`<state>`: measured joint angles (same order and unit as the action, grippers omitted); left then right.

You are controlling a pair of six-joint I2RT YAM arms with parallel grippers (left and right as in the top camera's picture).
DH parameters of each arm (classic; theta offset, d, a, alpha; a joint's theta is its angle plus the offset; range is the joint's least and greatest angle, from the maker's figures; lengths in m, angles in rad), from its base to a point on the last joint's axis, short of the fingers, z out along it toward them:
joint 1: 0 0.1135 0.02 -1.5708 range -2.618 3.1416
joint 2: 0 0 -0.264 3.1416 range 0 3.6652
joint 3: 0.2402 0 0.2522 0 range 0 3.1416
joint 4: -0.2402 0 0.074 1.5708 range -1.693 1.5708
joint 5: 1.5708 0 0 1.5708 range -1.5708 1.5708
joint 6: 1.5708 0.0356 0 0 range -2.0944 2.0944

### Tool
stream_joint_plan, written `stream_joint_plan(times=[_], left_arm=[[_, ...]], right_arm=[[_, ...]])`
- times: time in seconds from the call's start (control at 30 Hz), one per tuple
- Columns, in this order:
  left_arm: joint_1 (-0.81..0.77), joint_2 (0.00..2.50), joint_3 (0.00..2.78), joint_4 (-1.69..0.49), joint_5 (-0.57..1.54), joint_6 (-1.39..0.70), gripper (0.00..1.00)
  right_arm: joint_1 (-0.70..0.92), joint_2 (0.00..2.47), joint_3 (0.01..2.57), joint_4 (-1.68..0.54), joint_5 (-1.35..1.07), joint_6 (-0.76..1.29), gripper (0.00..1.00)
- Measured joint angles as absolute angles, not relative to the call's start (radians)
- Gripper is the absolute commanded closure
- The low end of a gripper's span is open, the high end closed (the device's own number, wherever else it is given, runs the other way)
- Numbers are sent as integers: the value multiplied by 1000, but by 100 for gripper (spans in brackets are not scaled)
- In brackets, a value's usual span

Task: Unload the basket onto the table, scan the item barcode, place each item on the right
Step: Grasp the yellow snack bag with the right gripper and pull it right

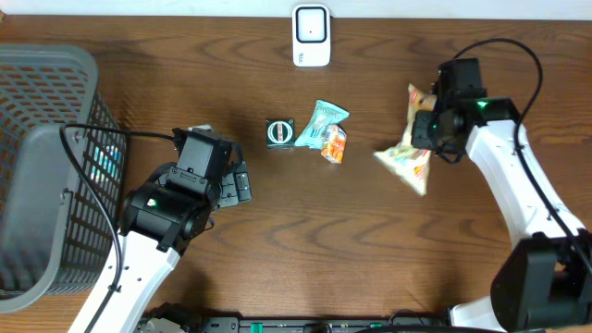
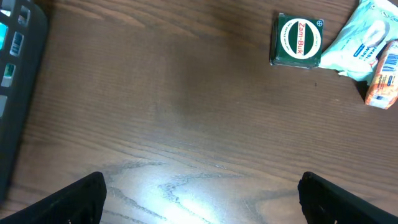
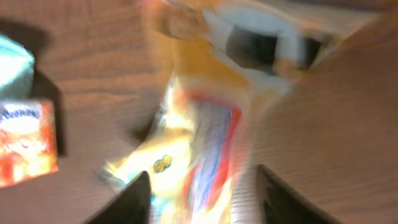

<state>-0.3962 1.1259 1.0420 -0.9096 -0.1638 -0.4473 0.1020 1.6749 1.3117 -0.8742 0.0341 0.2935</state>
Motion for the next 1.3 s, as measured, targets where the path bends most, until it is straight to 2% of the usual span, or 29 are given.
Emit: stream_joint_plan(times=[0.33,0.4,0.5,0.7,0.87,1.3], left_arm=[[-396,1126,1042,-910,-164,-447,2],[-396,1126,1042,-910,-164,-447,2],[-396,1126,1042,-910,-164,-447,2],[-396,1126,1042,-910,-164,-447,2],[-396,1126,1042,-910,-164,-447,2],[-396,1126,1042,-910,-164,-447,2]], right_arm=[[127,1717,1311,-873,30,296,34],[127,1717,1311,-864,25,297,32],[127,1717,1311,-852,21,300,21],[130,1717,1311,-849,19,347,17],[150,1717,1301,-852,65,392,10],[303,1717,1196,-756,313,512,9]])
